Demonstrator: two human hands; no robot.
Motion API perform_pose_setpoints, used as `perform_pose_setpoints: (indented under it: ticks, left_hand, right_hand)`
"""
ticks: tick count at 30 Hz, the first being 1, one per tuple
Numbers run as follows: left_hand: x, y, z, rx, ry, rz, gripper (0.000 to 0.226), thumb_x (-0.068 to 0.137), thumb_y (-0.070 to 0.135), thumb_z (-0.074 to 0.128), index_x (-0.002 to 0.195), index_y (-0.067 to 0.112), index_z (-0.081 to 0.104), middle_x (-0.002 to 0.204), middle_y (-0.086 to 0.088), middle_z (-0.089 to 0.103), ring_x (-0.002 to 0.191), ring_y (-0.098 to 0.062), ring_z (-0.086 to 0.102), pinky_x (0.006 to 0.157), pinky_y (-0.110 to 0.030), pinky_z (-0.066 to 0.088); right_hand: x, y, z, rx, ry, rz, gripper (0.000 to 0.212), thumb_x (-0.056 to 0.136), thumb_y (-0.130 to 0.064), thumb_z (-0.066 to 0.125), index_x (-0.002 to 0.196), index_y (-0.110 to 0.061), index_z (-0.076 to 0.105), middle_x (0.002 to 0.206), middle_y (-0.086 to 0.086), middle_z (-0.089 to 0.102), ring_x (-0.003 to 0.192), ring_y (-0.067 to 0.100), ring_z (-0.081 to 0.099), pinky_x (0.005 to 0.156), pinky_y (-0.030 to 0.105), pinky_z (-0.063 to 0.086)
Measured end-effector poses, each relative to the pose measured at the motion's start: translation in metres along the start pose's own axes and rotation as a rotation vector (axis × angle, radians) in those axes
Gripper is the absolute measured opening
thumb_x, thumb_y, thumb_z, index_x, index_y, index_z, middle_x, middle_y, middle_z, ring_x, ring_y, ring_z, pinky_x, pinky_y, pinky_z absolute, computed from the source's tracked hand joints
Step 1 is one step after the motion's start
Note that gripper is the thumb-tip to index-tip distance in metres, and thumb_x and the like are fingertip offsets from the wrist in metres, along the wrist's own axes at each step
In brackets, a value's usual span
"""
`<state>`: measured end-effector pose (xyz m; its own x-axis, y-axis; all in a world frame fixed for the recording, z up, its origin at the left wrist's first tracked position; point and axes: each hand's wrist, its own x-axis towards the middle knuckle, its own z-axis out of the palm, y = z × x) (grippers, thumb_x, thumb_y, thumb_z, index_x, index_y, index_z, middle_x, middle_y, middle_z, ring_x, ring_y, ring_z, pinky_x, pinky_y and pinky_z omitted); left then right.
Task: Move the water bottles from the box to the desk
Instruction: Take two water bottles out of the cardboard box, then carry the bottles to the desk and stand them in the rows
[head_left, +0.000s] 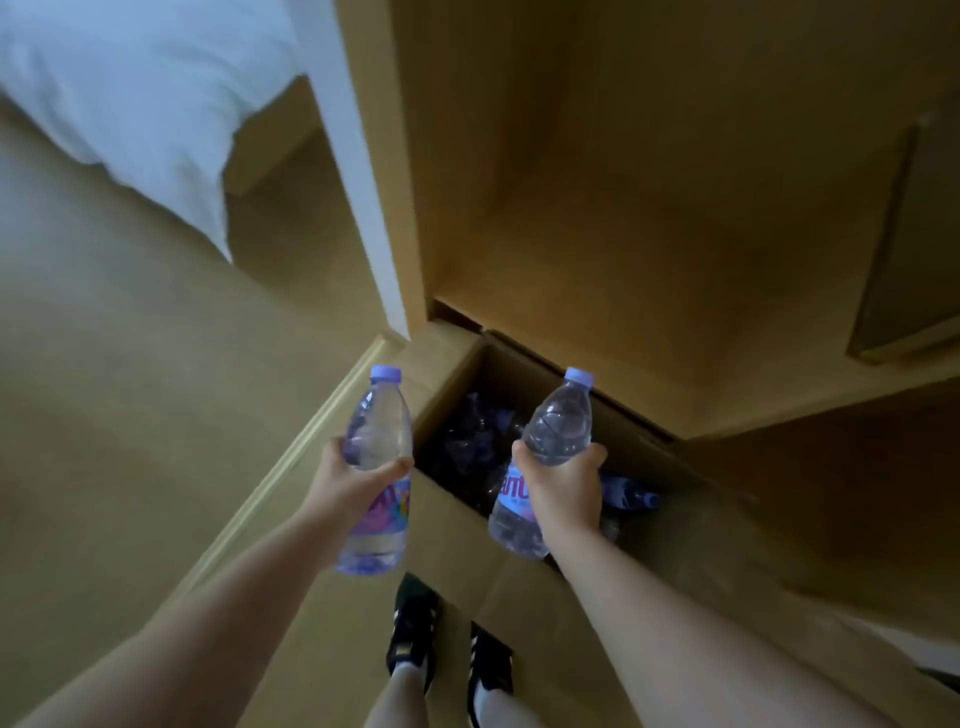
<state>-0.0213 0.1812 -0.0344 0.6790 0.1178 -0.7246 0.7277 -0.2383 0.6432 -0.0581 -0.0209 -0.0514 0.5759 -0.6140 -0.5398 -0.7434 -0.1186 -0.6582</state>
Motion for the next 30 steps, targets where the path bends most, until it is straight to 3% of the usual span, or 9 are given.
perform_pose_setpoints:
  ticks: [7, 13, 17, 20, 23, 25, 27, 30]
  left_hand:
    - [-0.079, 0.002, -0.094, -0.222, 0.178, -0.026, 0.055, 0.072, 0.022, 0.080, 0.113, 0.016, 0.045, 0.103, -0.006, 0.060, 0.093, -0.027, 0.063, 0.084, -0.044, 0.054]
    - [-0.123, -0.004, -0.165, -0.521, 0.296, -0.022, 0.053, 0.076, 0.018, 0.078, 0.119, 0.003, 0.052, 0.105, -0.018, 0.065, 0.081, -0.026, 0.067, 0.064, -0.034, 0.055]
    - [-0.144, -0.001, -0.224, -0.647, 0.376, 0.002, 0.061, 0.075, 0.018, 0.080, 0.124, 0.003, 0.047, 0.117, -0.019, 0.061, 0.103, -0.033, 0.064, 0.092, -0.049, 0.052]
    - [-0.151, 0.000, -0.276, -0.660, 0.436, 0.016, 0.063, 0.074, 0.019, 0.081, 0.122, 0.006, 0.042, 0.117, -0.014, 0.059, 0.105, -0.030, 0.062, 0.095, -0.048, 0.050]
    - [-0.149, 0.002, -0.328, -0.682, 0.524, 0.057, 0.062, 0.074, 0.018, 0.080, 0.122, 0.005, 0.043, 0.112, -0.011, 0.060, 0.093, -0.023, 0.063, 0.078, -0.036, 0.053]
    - [-0.148, 0.007, -0.360, -0.682, 0.593, 0.075, 0.058, 0.075, 0.020, 0.079, 0.117, 0.010, 0.041, 0.099, -0.002, 0.056, 0.080, -0.012, 0.058, 0.063, -0.026, 0.046]
    - [-0.143, 0.012, -0.388, -0.680, 0.639, 0.078, 0.059, 0.075, 0.022, 0.080, 0.117, 0.012, 0.040, 0.096, 0.001, 0.054, 0.081, -0.012, 0.057, 0.070, -0.028, 0.046]
    - [-0.127, 0.021, -0.423, -0.678, 0.700, 0.055, 0.067, 0.074, 0.022, 0.080, 0.125, 0.008, 0.038, 0.109, -0.006, 0.053, 0.102, -0.024, 0.058, 0.092, -0.038, 0.048]
  right_hand:
    - [-0.099, -0.081, 0.020, -0.141, -0.150, -0.212, 0.057, 0.076, -0.043, 0.077, 0.104, -0.017, 0.034, 0.108, 0.007, 0.060, 0.096, 0.025, 0.064, 0.084, 0.045, 0.056]
    - [-0.176, -0.136, 0.072, -0.225, -0.307, -0.385, 0.061, 0.073, -0.042, 0.078, 0.106, -0.014, 0.036, 0.109, 0.012, 0.060, 0.089, 0.027, 0.061, 0.073, 0.032, 0.048]
    - [-0.236, -0.177, 0.123, -0.283, -0.424, -0.499, 0.064, 0.076, -0.045, 0.076, 0.111, -0.013, 0.033, 0.117, 0.011, 0.057, 0.101, 0.031, 0.060, 0.080, 0.036, 0.049]
    - [-0.278, -0.205, 0.160, -0.324, -0.497, -0.599, 0.059, 0.076, -0.042, 0.077, 0.103, -0.015, 0.031, 0.118, 0.012, 0.055, 0.104, 0.032, 0.059, 0.080, 0.037, 0.048]
    - [-0.307, -0.230, 0.195, -0.309, -0.578, -0.658, 0.059, 0.075, -0.037, 0.079, 0.106, -0.014, 0.034, 0.115, 0.012, 0.057, 0.100, 0.032, 0.062, 0.085, 0.045, 0.053]
    - [-0.321, -0.246, 0.218, -0.311, -0.615, -0.673, 0.058, 0.075, -0.036, 0.079, 0.106, -0.014, 0.035, 0.112, 0.011, 0.057, 0.096, 0.030, 0.062, 0.083, 0.047, 0.055]
    - [-0.331, -0.260, 0.240, -0.319, -0.637, -0.682, 0.057, 0.076, -0.037, 0.078, 0.105, -0.015, 0.034, 0.107, 0.008, 0.056, 0.090, 0.027, 0.062, 0.078, 0.045, 0.056]
    - [-0.338, -0.281, 0.276, -0.329, -0.627, -0.702, 0.056, 0.077, -0.038, 0.077, 0.102, -0.016, 0.031, 0.099, 0.004, 0.053, 0.077, 0.022, 0.057, 0.066, 0.036, 0.051]
